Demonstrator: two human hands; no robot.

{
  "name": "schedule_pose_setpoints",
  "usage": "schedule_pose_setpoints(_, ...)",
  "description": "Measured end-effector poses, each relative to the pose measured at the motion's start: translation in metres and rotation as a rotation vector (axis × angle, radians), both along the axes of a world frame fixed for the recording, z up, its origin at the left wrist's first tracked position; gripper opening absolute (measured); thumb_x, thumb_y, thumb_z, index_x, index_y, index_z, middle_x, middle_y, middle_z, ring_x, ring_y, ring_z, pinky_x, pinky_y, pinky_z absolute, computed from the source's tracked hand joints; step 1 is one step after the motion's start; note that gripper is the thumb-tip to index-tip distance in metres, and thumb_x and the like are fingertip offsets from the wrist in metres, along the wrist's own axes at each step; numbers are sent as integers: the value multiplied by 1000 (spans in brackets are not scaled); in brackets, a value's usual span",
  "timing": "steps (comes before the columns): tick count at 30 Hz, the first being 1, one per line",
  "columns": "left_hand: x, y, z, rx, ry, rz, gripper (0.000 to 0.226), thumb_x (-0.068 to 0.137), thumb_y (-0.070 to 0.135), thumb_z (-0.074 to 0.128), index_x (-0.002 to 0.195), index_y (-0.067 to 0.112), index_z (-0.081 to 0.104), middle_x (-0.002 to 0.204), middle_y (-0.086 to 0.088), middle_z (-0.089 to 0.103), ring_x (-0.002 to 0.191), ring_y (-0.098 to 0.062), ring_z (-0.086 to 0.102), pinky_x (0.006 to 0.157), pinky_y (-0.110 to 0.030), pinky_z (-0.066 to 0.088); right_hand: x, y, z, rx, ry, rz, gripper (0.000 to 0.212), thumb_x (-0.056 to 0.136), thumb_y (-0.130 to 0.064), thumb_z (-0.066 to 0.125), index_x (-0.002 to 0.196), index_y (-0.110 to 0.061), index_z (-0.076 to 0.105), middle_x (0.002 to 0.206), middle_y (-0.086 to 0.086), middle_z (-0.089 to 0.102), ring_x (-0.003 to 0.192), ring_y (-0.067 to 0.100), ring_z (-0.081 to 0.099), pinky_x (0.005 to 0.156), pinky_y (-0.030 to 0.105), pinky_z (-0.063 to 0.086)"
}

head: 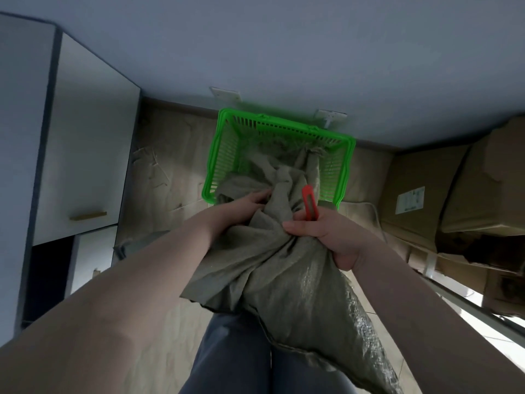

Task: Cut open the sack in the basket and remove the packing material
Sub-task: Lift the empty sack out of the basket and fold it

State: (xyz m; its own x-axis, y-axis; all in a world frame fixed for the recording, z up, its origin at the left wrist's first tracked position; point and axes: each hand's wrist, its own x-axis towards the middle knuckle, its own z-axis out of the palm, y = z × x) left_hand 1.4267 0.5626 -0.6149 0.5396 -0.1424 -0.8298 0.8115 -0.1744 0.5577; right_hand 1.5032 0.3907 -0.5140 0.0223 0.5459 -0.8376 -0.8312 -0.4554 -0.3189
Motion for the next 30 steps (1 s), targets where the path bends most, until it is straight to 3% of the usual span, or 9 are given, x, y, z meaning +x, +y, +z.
schedule_pose_setpoints(3,-1,12,4,42,84,280,71,95,51,47,154,29,14,157,-2,28,145,-21,25,118,-33,18,9,1,-14,-146,-53,-144,16,86,-8,66,71,-9,69,71,8,72,61,17,71,58,26,58)
schedule_pose_setpoints(6,1,26,13,10,14,432,61,95,62,32,149,32,31,153,1,35,137,-15,35,112,-30,24,24,7,-36,-295,-85,-335,9,88,-12,67,83,-5,68,76,10,73,61,18,72,55,27,59)
schedule_pose_setpoints(11,0,6,25,84,-251,-3,91,81,60,61,153,33,13,150,4,35,136,-11,37,114,-32,30,40,43,-54,-323,-186,-375,13,90,-15,67,91,-2,69,83,13,71,64,22,70,62,32,61)
schedule_pose_setpoints(14,-3,-5,8,332,-346,-7,74,84,51,66,144,19,39,140,-2,54,125,-19,53,98,-26,42,41,53,-63,-395,-457,-171,16,86,-24,72,84,-9,68,77,11,68,70,27,67,72,40,59)
schedule_pose_setpoints(16,-3,-2,0,417,-382,102,54,90,36,64,136,12,50,134,-7,59,121,-22,56,88,-17,37,47,45,-67,-457,-732,-22,20,83,-32,74,89,-14,66,75,6,64,65,22,61,65,36,52)
schedule_pose_setpoints(19,-5,11,-5,403,-318,253,45,93,25,61,134,8,52,132,-8,59,118,-19,55,90,-17,35,54,17,-62,-519,-930,317,62,74,-59,71,121,-21,56,101,0,64,87,21,61,76,32,47)
schedule_pose_setpoints(22,-13,19,-6,286,-271,350,42,93,19,61,133,6,52,126,-3,59,119,-20,55,101,-26,39,45,-11,-63,-551,-854,783,105,54,-90,55,136,-25,47,132,4,57,117,29,57,100,41,46)
schedule_pose_setpoints(27,-16,19,-15,276,-196,483,53,90,16,65,138,8,43,135,-10,56,124,-24,52,111,-38,36,31,-12,-69,-624,-1001,868,72,74,-72,61,119,-15,53,116,8,64,107,30,61,78,34,45)
schedule_pose_setpoints(30,-15,21,-19,273,-146,588,53,87,13,68,133,4,43,132,-13,56,123,-27,53,110,-46,37,23,-5,-71,-665,-1040,875,73,76,-72,59,116,-12,52,114,12,63,105,33,61,76,37,46)
